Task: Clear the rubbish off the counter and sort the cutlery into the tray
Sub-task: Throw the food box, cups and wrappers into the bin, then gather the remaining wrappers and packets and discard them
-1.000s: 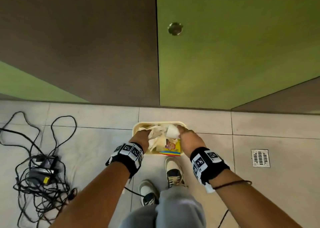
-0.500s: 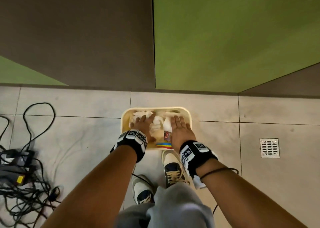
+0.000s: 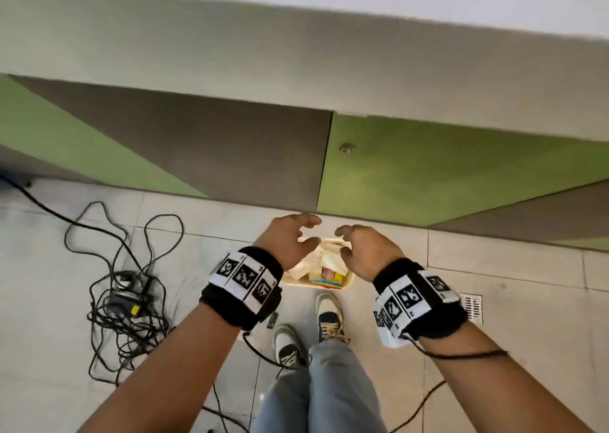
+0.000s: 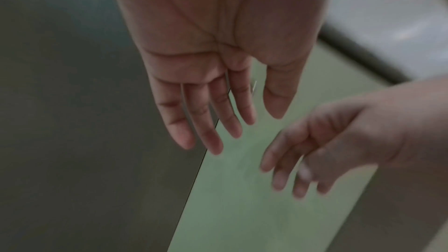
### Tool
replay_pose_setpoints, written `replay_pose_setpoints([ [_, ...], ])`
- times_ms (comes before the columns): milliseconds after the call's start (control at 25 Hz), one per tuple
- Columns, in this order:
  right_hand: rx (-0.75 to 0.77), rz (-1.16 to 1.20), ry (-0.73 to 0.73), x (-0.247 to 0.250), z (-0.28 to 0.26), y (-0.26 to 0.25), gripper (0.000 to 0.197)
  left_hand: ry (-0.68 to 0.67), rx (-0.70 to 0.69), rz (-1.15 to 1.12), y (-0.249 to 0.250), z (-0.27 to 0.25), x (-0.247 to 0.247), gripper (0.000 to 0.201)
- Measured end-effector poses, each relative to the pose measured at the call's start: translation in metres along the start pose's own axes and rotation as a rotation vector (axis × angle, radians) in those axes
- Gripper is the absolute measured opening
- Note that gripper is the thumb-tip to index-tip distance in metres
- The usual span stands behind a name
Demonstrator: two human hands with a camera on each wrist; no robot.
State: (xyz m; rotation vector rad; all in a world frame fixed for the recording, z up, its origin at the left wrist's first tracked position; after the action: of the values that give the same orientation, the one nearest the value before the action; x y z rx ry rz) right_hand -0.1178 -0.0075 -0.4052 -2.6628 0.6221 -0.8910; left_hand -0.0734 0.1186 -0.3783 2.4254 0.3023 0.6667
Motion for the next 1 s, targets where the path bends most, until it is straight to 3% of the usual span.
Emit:
replay_pose_setpoints([
  [200,0.215,-0.073,0.182,0.135,-0.113,-0.1,0.034,0.193,-0.208,0.011,0.133,-0.119,0.115,0.031],
  [320,0.363,-0.011,0.323,0.208,-0.158,-0.151,0.033,0.373,-0.243,-0.057,0.173,-0.168,0.181,0.024],
  [480,0.464,-0.005,0.482,0.273,-0.194,-0.204,0.029,0.638,-0.232,-0.118,0.18,-0.215,0.257,0.025],
  [640,0.476,0.014,0.489,0.3,-0.186,-0.246,0.03,0.827,-0.062,0.024,0.144,-0.23,0.324,0.036],
  [840,0.438,-0.078,0.507,0.322,-0.137,-0.314,0.035,0.817,0.116,0.105,0.09,-0.213,0.4,0.047],
  [1000,0.328,-0.173,0.413,0.323,-0.084,-0.357,0.061,0.576,0.278,0.183,0.057,-0.178,0.425,0.072],
])
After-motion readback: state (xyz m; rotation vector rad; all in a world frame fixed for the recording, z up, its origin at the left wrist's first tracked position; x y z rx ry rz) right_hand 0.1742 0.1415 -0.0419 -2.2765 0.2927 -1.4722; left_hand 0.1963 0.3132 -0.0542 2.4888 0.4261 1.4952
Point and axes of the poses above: each hand's wrist, its own z-axis towards the middle knuckle, its own x-axis out of the back of the hand, y = z × x, the point moved 6 cm from there along z, towards the middle knuckle, and after that the axes turned 11 degrees about -y, right-handed, at the moved point
